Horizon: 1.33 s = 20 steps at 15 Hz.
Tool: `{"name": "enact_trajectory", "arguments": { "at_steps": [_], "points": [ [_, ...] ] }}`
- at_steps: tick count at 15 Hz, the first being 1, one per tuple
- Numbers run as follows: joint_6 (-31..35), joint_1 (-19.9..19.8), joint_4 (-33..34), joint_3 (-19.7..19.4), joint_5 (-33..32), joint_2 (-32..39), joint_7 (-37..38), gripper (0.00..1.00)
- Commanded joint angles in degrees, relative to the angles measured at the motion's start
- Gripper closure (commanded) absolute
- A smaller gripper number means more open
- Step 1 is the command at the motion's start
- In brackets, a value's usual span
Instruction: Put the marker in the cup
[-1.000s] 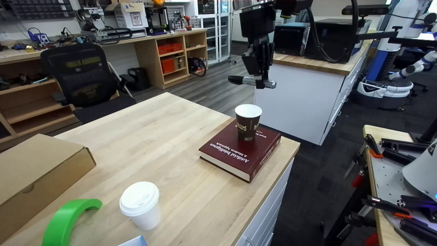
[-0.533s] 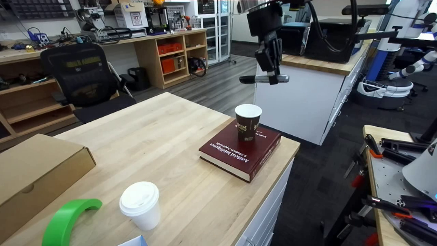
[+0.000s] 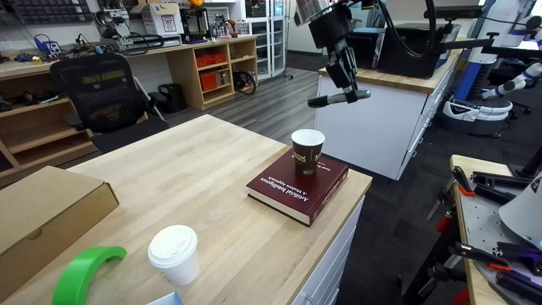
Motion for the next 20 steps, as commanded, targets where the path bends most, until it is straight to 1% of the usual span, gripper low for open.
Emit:
{"name": "enact_trajectory", "arguments": {
  "at_steps": [1,3,6,15,20],
  "points": [
    [-7.8,-0.5,6.6,-0.1,0.4,4.1,-1.2,0.94],
    [-11.8,-0.3,9.5,-0.1,0.2,6.0,-1.0,0.94],
    [-15.5,-0.2,13.5,-0.2,0.1,9.4,-1.1,0.94],
    [-21.9,-0.1,23.5,-0.7,-0.4,20.7,-2.8,0.94],
    [-25.8,0.0,30.6,-1.4,-1.2,27.6,-3.2,0.94]
  ]
}}
